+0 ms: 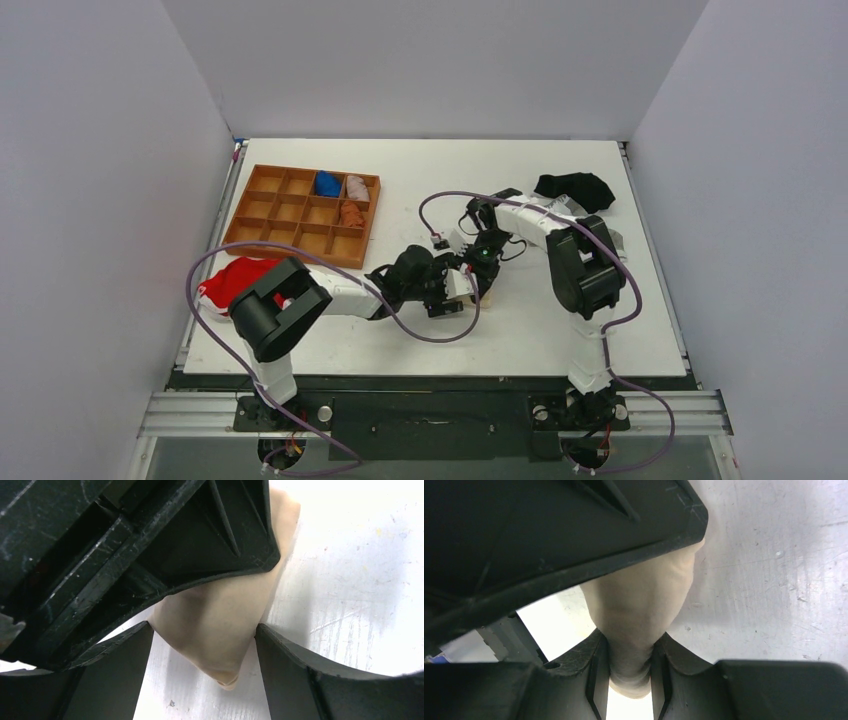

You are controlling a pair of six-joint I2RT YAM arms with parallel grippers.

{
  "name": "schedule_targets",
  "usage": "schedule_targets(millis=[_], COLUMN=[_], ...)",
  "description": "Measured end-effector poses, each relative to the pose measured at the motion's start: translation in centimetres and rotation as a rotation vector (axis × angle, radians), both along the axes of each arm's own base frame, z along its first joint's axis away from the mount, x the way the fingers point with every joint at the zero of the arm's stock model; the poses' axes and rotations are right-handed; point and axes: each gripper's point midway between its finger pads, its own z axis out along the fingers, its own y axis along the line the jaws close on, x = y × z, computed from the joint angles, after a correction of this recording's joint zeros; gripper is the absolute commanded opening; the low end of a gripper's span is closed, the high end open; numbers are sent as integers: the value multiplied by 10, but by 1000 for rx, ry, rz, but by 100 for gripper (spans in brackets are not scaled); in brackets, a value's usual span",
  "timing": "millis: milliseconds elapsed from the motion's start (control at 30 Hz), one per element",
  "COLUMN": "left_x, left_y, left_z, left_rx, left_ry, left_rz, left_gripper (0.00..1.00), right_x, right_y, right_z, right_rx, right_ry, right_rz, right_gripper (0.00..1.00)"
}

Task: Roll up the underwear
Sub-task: Roll the underwear to the center of the board.

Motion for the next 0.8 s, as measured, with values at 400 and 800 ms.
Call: schedule_targets(millis=[400,800], left_x=[-10,-17], left_y=[-17,-24], left_z=[0,0], left_rx=[-36,-26], left_ry=[13,-4], left_rz=[-14,-33], left_gripper=[75,72], right_x=[-10,-15], right_y=[-11,-14], right_z=[1,2], right_rx=[-7,1], right_ry=[80,132], right_rz=[-34,-60], right_gripper=[0,0])
